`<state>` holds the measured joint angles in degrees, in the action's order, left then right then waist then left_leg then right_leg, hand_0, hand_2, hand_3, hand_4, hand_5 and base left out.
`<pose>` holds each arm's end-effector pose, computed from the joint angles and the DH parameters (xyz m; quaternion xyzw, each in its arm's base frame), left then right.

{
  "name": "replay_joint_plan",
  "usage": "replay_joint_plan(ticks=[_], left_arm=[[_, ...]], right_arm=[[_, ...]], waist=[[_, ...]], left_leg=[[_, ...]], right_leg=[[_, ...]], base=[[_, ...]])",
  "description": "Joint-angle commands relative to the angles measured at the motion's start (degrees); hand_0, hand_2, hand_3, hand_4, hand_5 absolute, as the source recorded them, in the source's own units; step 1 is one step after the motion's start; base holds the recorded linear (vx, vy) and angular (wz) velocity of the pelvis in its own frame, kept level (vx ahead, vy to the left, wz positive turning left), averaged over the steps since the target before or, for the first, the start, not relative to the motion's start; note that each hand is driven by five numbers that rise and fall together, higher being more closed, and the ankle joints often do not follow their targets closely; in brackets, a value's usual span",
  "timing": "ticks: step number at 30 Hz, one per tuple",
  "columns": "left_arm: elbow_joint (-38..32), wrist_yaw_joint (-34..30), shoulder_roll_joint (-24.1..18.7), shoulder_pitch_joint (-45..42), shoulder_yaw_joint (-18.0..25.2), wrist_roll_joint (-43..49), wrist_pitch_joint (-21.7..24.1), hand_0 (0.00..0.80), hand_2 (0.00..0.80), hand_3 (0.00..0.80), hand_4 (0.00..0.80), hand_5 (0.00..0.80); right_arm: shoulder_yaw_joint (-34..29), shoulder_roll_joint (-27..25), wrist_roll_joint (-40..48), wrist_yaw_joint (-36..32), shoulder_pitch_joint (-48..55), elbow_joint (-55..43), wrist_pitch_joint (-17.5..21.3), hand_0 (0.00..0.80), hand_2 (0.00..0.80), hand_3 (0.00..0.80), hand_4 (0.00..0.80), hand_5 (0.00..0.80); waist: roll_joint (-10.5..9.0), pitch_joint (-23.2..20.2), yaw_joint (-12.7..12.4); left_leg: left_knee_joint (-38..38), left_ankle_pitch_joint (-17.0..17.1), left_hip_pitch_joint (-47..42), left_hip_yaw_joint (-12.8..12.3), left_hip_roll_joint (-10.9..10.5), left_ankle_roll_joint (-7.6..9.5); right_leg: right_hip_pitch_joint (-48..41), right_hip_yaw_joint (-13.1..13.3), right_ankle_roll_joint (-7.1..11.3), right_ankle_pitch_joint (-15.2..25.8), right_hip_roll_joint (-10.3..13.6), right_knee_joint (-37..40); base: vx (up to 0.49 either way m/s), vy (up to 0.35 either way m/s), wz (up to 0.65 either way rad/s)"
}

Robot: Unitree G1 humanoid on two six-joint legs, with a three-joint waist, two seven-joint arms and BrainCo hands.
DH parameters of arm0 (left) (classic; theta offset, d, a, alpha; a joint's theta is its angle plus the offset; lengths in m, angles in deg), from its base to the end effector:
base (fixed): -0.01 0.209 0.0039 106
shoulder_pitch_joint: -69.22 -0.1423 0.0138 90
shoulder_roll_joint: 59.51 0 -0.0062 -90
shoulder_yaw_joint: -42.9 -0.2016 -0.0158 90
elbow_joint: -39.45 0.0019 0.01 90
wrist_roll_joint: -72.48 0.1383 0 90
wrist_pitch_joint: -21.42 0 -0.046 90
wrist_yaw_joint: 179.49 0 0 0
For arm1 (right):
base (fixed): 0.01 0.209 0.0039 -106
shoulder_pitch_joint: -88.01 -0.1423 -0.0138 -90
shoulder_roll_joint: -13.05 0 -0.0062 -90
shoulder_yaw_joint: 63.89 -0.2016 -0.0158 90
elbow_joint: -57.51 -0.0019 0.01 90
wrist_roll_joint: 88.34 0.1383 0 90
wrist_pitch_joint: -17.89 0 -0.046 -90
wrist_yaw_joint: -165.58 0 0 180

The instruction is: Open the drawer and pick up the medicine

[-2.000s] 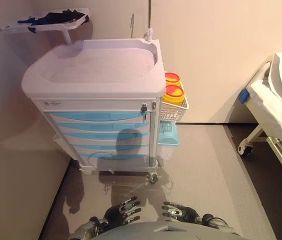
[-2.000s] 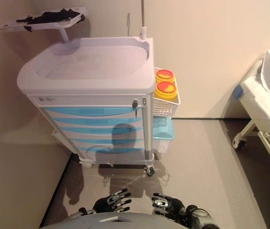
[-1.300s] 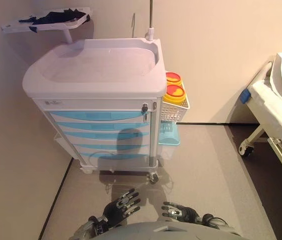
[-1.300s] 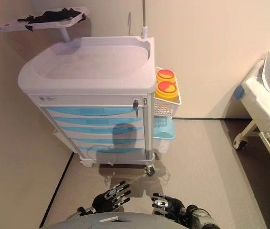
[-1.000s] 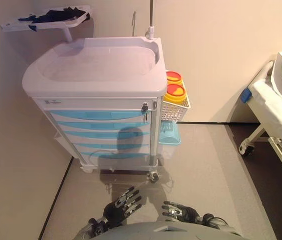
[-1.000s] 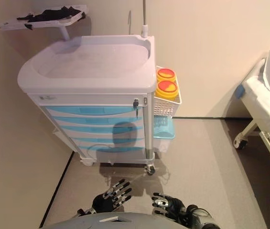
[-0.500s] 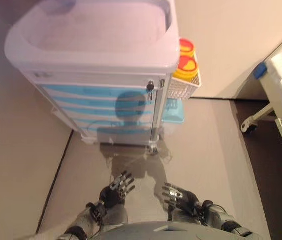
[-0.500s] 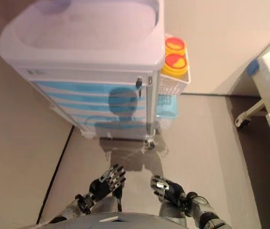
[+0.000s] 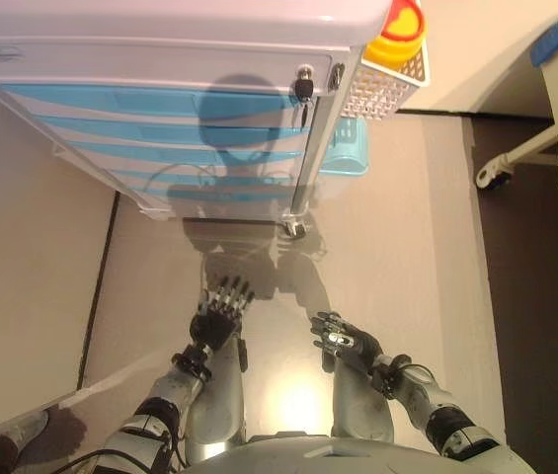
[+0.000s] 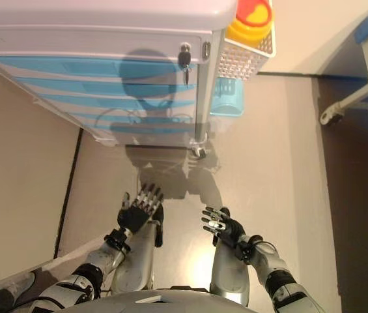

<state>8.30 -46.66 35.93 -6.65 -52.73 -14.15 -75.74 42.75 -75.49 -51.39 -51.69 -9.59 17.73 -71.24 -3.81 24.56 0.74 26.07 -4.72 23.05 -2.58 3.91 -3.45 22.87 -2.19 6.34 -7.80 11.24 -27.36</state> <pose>0.1938 0.1899 -0.0899 -0.6434 0.0845 -0.0919 0.7553 0.1726 -0.1960 -0.0916 0.2227 0.3180 0.2549 0.8856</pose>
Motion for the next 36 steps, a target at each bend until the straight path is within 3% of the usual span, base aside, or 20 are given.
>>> replay_joint_plan(ticks=[1, 6, 11, 21, 25, 26, 28, 35, 36], left_arm=[[-5.07, -2.67, 1.55, 0.7, 3.15, -7.89, -1.35, 0.0, 0.0, 0.0, 0.0, 0.0], [-5.74, -2.45, -2.35, 6.12, 6.9, -15.81, -1.73, 0.0, 0.0, 0.0, 0.0, 0.0], [-3.94, -0.59, -10.27, 15.7, 10.21, -23.64, -1.78, 0.0, 0.0, 0.0, 0.0, 0.0], [-4.28, 3.66, -21.1, 30.19, 9.68, -26.36, 4.92, 0.0, 0.0, 0.0, 0.0, 0.0], [-7.33, 4.48, -23.81, 33.53, 8.13, -26.36, 7.57, 0.0, 0.0, 0.0, 0.0, 0.0], [-7.84, 4.63, -24.05, 33.82, 7.96, -26.36, 7.85, 0.0, 0.0, 0.0, 0.0, 0.0], [-9.55, 4.72, -25.11, 34.87, 7.48, -26.08, 8.2, 0.0, 0.0, 0.0, 0.0, 0.0], [-15.03, 5.22, -25.01, 36.44, 6.31, -21.72, 8.85, 0.0, 0.0, 0.0, 0.0, 0.0], [-15.39, 4.85, -24.93, 36.39, 6.25, -22.01, 8.84, 0.044, 0.044, 0.044, 0.044, 0.044]], right_arm=[[4.13, -1.45, -1.65, 1.2, 5.66, -2.35, -3.96, 0.0, 0.0, 0.0, 0.0, 0.0], [4.98, -3.68, -1.96, 0.73, 5.3, -4.37, -4.97, 0.0, 0.0, 0.0, 0.0, 0.0], [6.4, -6.45, -0.89, 0.01, 4.73, -5.04, -4.94, 0.0, 0.0, 0.0, 0.0, 0.0], [9.15, -7.95, 1.1, -2.13, 5.21, -3.59, -0.15, 0.0, 0.0, 0.0, 0.0, 0.0], [9.54, -7.62, 1.85, -2.41, 5.5, -2.68, 1.25, 0.0, 0.0, 0.0, 0.0, 0.0], [9.49, -7.54, 1.93, -2.48, 5.48, -2.63, 1.42, 0.0, 0.0, 0.0, 0.0, 0.0], [9.47, -7.2, 2.24, -2.34, 5.69, -2.42, 1.77, 0.0, 0.0, 0.0, 0.0, 0.0], [9.53, -6.05, 2.97, -1.36, 5.57, -3.27, 1.47, 0.0, 0.0, 0.0, 0.0, 0.0], [9.54, -5.83, 3.18, -1.29, 5.64, -3.2, 1.55, 0.0, 0.0, 0.0, 0.0, 0.0]], waist=[[-0.34, 0.15, 2.11], [-0.99, 0.94, 3.54], [-1.3, 1.68, 5.1], [-2.42, 3.23, 6.55], [-2.78, 3.71, 6.24], [-3.12, 4.07, 6.3], [-3.22, 4.35, 6.04], [-3.53, 4.89, 5.07], [-3.52, 4.92, 4.91]], left_leg=[[2.94, -3.18, 1.95, -1.51, -3.29, 4.71], [5.8, -4.37, 5.48, -2.38, -2.93, 5.01], [7.92, -6.94, 7.91, -3.11, -1.9, 4.71], [9.08, -8.04, 10.28, -3.74, -1.03, 4.84], [8.75, -8.18, 10.23, -3.62, -0.91, 4.88], [8.44, -6.4, 10.82, -4.16, -0.97, 5.15], [8.14, -6.41, 10.48, -4.03, -0.96, 5.19], [6.48, -5.95, 9.12, -3.76, -1.03, 5.12], [6.13, -5.78, 8.85, -3.66, -1.08, 5.11]], right_leg=[[4.63, -0.68, -3.73, 3.07, -4.11, -1.9], [8.25, 0.45, -3.5, 3.7, -4.77, -2.67], [10.65, 1.89, -2.81, 3.28, -5.27, -2.58], [11.59, 2.99, -3.04, 4.87, -5.56, 0.24], [10.92, 2.68, -3.12, 5.1, -5.53, 1.26], [11.25, 2.44, -3.47, 6.72, -5.24, 1.95], [10.65, 2.21, -3.45, 6.78, -5.1, 2.37], [8.43, 1.13, -3.46, 6.95, -4.66, 4.07], [8.09, 1.06, -3.46, 6.97, -4.65, 4.3]], base=[[0.026, 0.096, -0.08], [0.008, 0.108, -0.09], [0.028, 0.105, -0.17], [-0.026, 0.002, -0.02], [-0.044, -0.043, 0.06], [-0.116, -0.077, 0.04], [-0.06, -0.076, 0.08], [-0.011, -0.058, 0.14], [0.001, -0.054, 0.05]])
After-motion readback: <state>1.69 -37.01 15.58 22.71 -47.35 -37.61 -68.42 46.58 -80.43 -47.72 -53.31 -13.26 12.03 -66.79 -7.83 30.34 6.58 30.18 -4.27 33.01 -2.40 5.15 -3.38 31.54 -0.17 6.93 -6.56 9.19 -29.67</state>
